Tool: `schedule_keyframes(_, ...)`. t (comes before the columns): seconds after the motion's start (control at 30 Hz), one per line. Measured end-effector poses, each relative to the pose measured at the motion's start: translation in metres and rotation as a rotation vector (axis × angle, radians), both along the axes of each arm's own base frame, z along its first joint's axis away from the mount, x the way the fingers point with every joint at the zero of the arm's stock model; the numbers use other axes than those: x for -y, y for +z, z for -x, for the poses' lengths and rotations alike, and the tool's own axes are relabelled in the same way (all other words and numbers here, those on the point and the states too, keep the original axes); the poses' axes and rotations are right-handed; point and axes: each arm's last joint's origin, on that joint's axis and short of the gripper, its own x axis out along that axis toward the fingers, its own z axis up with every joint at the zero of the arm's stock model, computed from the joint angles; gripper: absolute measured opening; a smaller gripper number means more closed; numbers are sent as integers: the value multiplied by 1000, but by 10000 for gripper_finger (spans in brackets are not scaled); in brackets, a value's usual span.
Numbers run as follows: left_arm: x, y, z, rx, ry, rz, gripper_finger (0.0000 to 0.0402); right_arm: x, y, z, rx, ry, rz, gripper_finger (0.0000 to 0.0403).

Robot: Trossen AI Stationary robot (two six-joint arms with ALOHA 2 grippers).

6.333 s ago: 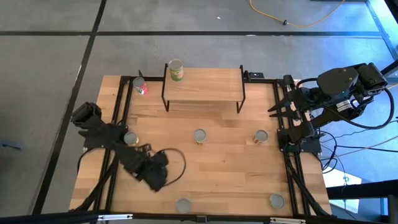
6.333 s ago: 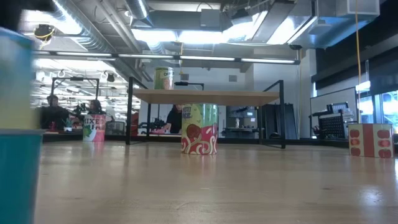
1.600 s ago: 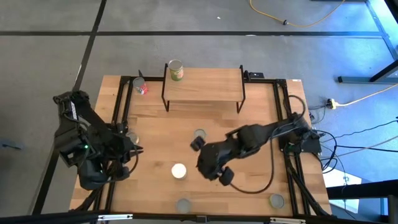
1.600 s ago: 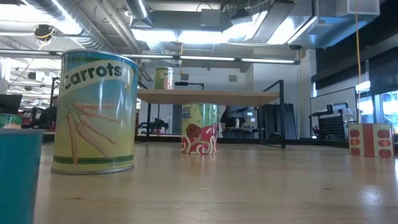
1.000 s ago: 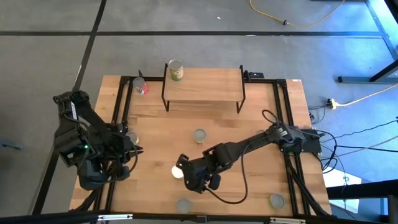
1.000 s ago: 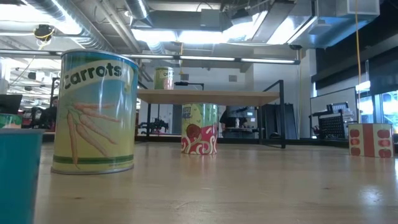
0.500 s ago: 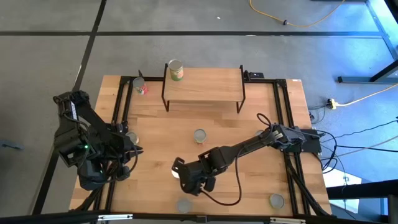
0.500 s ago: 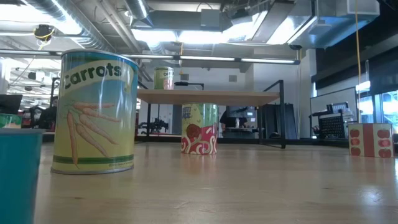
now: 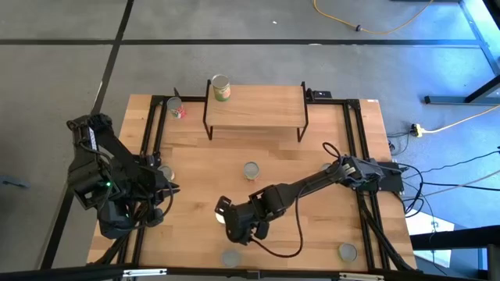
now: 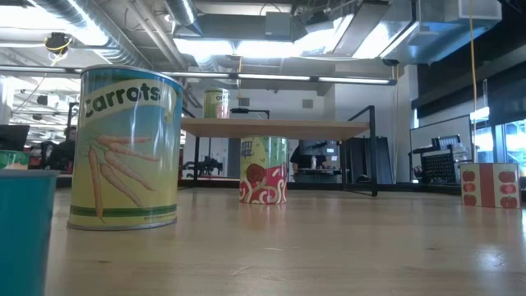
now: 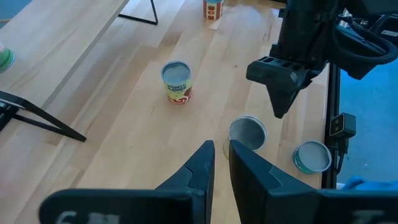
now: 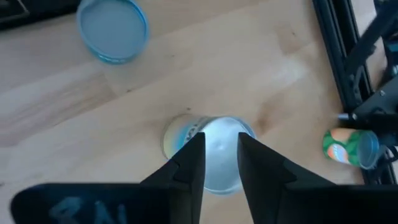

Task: Pick and place cans onto a shelf
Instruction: Put the canned carrots on the shelf

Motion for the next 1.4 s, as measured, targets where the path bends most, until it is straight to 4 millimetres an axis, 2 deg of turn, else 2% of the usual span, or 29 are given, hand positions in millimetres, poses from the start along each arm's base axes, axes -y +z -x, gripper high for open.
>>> schedule_keyframes(0.17, 0, 0, 0, 0, 0, 0, 41, 2, -6, -2, -43, 34, -71, 94)
schedule_keyframes(0.33, 0, 0, 0, 0, 0, 0, 41, 10, -30, -5, -100, 15, -48, 94)
schedule_keyframes(0.5, 0, 0, 0, 0, 1, 0, 41, 15, -40, -10, -60, -29, -4, 94)
schedule_keyframes(0.9, 0, 0, 0, 0, 1, 0, 41, 15, -43, -8, -96, -1, -46, 94)
schedule_keyframes(1.4, 0, 0, 0, 0, 0, 0, 41, 15, -41, -12, -52, 0, -62, 94)
